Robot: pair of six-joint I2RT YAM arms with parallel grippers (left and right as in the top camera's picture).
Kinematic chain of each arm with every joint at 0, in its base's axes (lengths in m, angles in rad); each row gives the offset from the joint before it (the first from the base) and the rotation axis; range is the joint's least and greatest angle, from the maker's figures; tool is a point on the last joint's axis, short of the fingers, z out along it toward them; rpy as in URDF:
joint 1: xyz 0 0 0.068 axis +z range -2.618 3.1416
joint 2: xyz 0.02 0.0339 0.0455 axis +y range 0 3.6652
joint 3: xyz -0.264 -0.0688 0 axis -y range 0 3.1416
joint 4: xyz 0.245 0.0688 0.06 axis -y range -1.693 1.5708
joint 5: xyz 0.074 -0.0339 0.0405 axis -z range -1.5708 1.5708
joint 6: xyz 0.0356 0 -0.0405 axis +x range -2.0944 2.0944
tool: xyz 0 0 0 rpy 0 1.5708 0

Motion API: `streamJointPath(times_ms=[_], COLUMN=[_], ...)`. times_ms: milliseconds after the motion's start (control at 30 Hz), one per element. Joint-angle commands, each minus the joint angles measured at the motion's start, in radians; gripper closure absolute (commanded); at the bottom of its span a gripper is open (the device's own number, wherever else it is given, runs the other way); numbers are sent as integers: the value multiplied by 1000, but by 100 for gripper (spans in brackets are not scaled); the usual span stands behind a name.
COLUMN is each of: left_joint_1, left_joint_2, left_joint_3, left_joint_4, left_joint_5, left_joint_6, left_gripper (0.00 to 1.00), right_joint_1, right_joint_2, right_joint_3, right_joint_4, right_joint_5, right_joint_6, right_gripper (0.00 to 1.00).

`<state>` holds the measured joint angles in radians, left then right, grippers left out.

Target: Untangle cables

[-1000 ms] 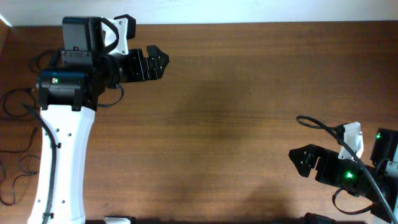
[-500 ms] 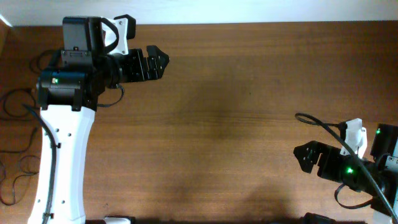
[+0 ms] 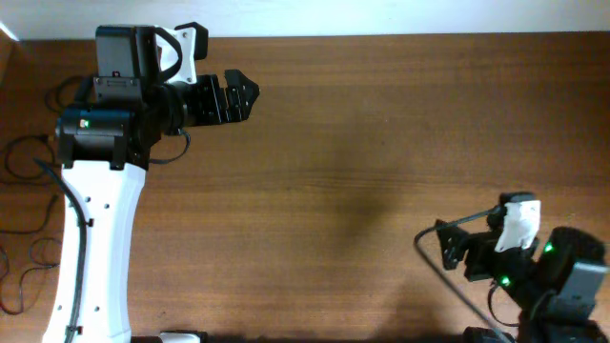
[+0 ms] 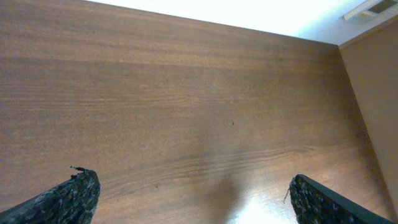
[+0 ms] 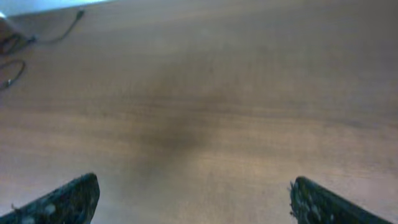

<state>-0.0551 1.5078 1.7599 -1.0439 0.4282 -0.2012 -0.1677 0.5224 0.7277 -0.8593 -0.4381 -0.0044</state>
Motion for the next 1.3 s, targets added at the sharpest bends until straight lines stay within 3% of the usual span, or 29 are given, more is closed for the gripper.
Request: streamJointPath(times_ms=[0, 433, 633, 767, 1000, 1167, 1267], left_joint_1=[-1, -1, -1, -1, -1, -1, -1], left_joint_2=[-15, -15, -15, -15, -15, -15, -15], left_joint_3=[8, 8, 8, 8, 8, 8, 8], left_joint_4=[2, 2, 2, 2, 2, 2, 2], left_joint_5=[-7, -7, -7, -7, -7, -7, -7], left_joint_6=[20, 20, 20, 20, 20, 20, 20], left_gripper=[1, 1, 1, 1, 1, 1, 1], right_joint_1=[26, 32, 64, 86, 163, 182, 181], right_joint_2=[-74, -375, -519, -519, -519, -519, -518], right_joint_3=[-124, -542, -669, -720, -722, -722, -722], right_joint_4=[102, 716, 844, 927, 931, 783, 784], right_joint_5=[-10, -63, -43, -17, 224, 312, 349], right_joint_6=[-7, -19, -23, -26, -25, 24, 31], right_gripper=[2, 2, 2, 1, 2, 2, 2])
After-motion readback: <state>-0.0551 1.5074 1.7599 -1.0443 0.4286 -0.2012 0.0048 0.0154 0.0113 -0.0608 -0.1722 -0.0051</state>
